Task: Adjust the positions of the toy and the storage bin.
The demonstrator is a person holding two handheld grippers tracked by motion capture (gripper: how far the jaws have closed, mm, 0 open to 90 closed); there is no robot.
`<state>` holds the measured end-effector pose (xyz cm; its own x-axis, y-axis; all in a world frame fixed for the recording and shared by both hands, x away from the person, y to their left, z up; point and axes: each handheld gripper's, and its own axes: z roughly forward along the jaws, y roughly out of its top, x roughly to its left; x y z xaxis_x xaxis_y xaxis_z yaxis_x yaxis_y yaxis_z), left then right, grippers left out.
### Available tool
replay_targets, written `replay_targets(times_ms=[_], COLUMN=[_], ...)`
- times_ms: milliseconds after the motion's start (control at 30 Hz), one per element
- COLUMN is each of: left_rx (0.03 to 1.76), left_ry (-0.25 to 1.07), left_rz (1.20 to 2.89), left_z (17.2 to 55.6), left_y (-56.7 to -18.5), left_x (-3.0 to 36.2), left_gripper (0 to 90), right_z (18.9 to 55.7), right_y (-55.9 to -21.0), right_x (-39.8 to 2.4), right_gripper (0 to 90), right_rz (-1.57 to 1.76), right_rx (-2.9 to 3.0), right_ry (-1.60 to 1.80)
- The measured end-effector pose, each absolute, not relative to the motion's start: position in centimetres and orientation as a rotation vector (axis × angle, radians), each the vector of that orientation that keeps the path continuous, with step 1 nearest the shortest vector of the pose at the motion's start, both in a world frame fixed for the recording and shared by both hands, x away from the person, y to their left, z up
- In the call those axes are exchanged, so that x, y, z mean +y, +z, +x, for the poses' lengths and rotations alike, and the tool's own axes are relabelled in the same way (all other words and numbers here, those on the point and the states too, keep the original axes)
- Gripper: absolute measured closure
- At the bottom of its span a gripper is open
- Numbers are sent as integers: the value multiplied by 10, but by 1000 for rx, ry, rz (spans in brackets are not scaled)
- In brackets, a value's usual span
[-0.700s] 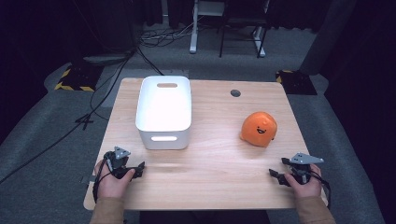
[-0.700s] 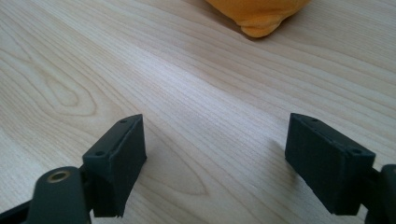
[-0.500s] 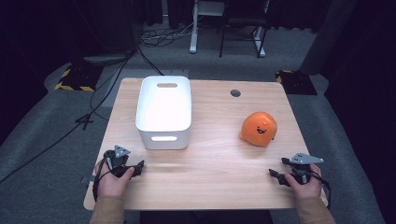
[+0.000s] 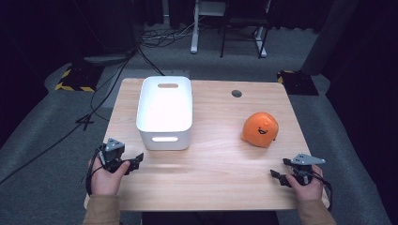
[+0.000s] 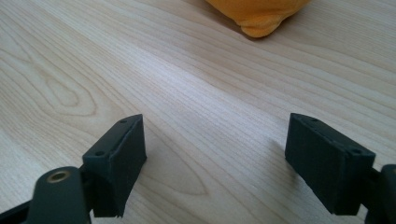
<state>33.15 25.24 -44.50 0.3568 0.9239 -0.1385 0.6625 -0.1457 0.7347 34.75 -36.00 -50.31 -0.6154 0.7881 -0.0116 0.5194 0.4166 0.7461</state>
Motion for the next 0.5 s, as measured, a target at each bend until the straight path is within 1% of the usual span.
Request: replay_targets(times_ms=[333,500], left_rx=[1320,1289], left_ry=[511,516], left_rz=[1865,1854], left_z=[335,339], left_y=[-413,-401], left_x=[242,236], left_gripper=[200,202], right_z=[348,348], right_y=[-503,-503], right_x=[-360,-360], right_gripper=[206,208], right_rz=[1124,1127], right_rx=[2315,2316], right_ry=[1031,1037])
